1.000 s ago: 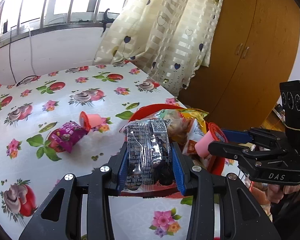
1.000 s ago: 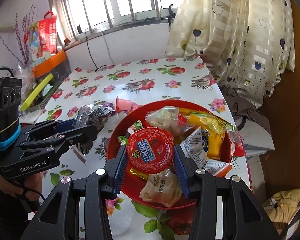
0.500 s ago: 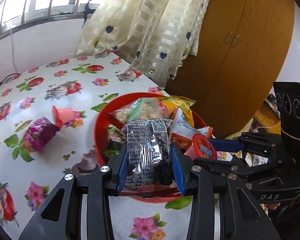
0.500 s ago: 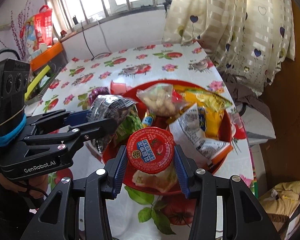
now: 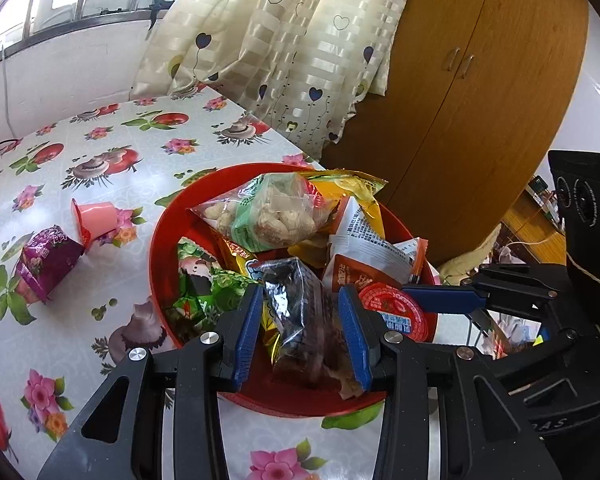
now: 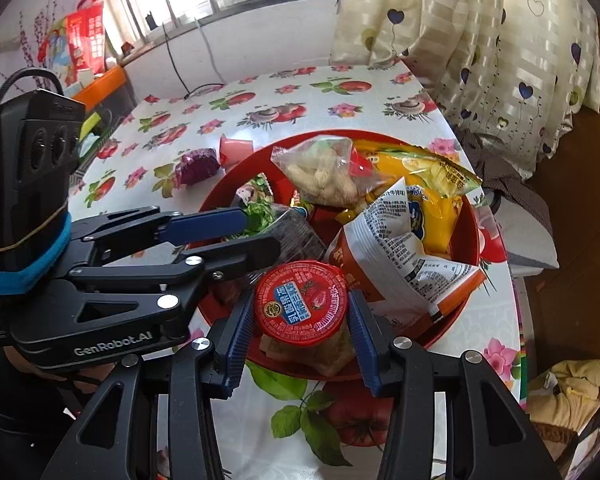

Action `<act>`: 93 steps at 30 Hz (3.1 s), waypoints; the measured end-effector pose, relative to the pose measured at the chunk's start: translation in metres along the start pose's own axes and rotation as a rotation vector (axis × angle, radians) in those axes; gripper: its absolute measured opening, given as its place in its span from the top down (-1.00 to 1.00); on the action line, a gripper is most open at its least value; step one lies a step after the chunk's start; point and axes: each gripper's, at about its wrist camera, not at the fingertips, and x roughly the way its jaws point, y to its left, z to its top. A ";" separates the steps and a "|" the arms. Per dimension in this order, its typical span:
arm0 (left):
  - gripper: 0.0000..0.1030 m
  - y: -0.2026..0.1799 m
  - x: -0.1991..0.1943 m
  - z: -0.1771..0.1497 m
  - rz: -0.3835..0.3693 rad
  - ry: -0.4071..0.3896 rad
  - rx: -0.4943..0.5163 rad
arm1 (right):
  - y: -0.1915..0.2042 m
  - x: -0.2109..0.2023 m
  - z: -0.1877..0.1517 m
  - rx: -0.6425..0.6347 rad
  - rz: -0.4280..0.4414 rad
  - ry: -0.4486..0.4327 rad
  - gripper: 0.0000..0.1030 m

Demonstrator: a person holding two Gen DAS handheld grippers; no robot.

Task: Organize snacks
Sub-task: 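Open the left tool to drop the black snack while the right releases the jelly cup into the basket, then move the left tool to the purple snack bag while the right approaches the pink jelly cup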

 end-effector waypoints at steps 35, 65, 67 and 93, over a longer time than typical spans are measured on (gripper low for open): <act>0.21 0.026 -0.045 -0.011 0.042 -0.071 -0.097 | 0.001 -0.013 0.005 0.008 -0.052 -0.074 0.60; 0.20 0.111 -0.079 -0.021 0.233 -0.088 -0.218 | 0.057 0.014 0.060 -0.097 0.046 -0.070 0.16; 0.20 0.116 -0.079 -0.018 0.240 -0.086 -0.211 | 0.060 0.018 0.064 -0.102 0.046 -0.064 0.14; -0.02 0.181 -0.033 0.020 0.256 -0.008 -0.109 | 0.076 0.078 0.115 -0.126 0.029 0.018 0.04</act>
